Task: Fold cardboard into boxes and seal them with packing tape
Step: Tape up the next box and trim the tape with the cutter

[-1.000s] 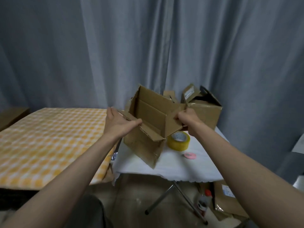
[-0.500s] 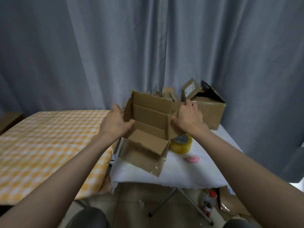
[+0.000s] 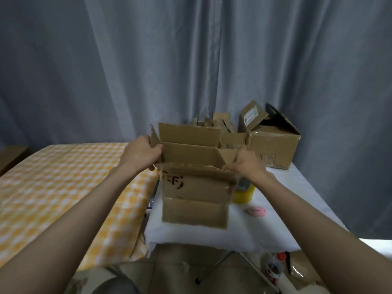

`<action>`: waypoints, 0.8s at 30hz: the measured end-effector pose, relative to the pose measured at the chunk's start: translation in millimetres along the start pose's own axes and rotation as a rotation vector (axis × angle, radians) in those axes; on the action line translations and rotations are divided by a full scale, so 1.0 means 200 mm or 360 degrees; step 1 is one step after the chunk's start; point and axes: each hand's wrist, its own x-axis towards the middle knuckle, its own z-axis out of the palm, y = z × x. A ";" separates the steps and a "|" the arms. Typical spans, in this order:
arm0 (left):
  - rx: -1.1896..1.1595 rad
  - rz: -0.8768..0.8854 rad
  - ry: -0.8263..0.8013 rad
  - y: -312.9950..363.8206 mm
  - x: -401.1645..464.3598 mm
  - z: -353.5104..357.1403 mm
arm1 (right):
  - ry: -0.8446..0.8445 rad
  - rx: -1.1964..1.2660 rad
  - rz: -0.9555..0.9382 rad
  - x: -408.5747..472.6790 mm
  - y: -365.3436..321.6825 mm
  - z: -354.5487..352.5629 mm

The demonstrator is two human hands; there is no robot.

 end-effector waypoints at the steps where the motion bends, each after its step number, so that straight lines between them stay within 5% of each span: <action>1: -0.0046 -0.0003 -0.0072 -0.02 -0.03 -0.03 | 0.0025 0.0043 -0.0017 0.02 0.00 -0.02; 4: -0.0133 -0.0143 -0.0264 -0.09 -0.09 -0.08 | 0.0064 -0.0012 -0.0144 0.05 -0.02 -0.05; 8: -0.0372 -0.0354 -0.0184 -0.13 -0.06 -0.12 | 0.0078 -0.0095 -0.0402 0.06 -0.05 -0.06; 12: -0.0010 -0.0082 0.0062 -0.07 0.10 -0.16 | 0.0072 -0.0173 -0.0565 0.06 -0.05 -0.09; 16: 0.0354 0.0022 -0.0139 0.03 0.26 -0.17 | 0.0088 -0.0260 -0.0668 0.06 -0.06 -0.12; 20: 0.0410 0.0067 -0.0103 0.05 0.32 -0.16 | 0.0061 -0.0223 -0.0602 0.09 -0.01 -0.13; 24: 0.0287 0.0112 -0.0066 0.04 0.31 -0.12 | 0.0081 0.0072 -0.0225 0.10 0.05 -0.15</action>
